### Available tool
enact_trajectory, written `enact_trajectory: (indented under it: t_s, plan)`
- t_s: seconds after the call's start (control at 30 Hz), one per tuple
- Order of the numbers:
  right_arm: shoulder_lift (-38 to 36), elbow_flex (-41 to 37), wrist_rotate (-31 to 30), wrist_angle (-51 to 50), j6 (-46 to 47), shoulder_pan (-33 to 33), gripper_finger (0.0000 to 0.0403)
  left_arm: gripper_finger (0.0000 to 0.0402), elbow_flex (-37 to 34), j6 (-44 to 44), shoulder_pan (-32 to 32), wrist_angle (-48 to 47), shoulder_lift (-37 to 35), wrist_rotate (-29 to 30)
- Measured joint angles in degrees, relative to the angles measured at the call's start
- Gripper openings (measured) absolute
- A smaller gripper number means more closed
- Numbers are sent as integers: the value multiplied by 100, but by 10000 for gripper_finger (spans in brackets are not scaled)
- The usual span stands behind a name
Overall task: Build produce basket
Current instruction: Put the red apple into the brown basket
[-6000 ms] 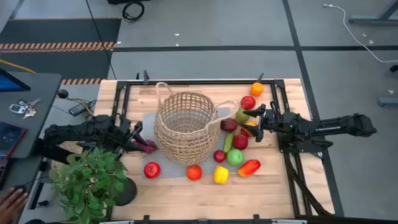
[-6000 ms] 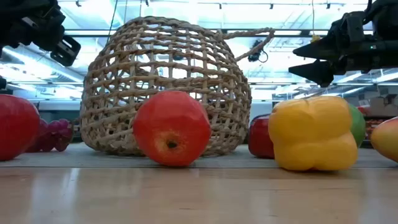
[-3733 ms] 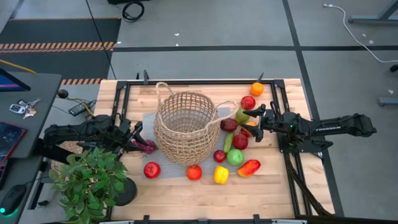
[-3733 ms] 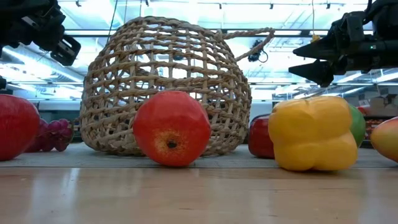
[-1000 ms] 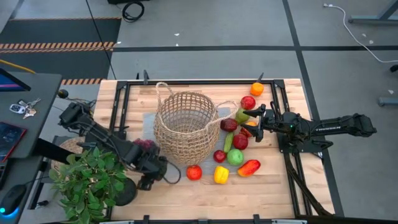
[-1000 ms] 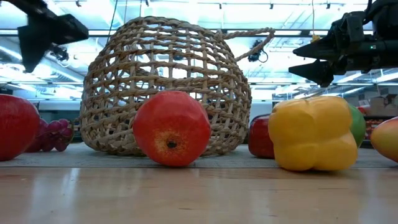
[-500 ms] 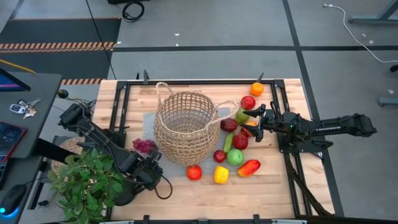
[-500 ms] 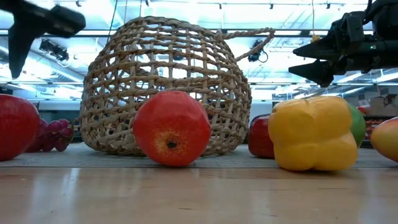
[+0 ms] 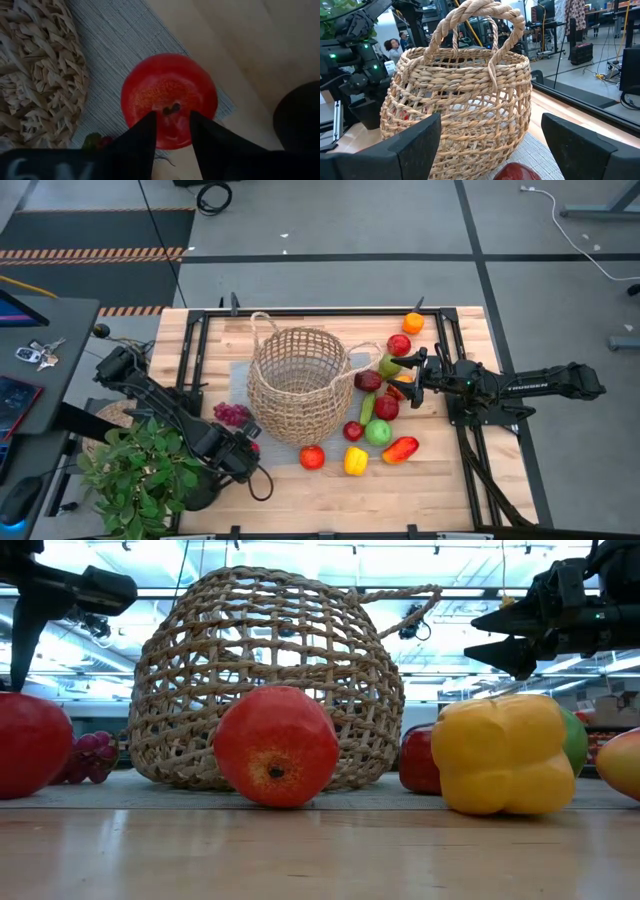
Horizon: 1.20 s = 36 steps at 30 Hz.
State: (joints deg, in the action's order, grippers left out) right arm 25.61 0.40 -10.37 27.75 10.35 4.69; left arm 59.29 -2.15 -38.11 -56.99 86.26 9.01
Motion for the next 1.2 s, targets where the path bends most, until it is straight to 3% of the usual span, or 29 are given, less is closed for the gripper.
enact_trajectory:
  t_s: [0.77,1.2]
  plan:
    - [-1,-2,-1,1,0,0,348,98,-6,150,0,391,-7,-1]
    - [-2,-2,-2,0,0,0,348,63,-7,314,7,522,-11,-2]
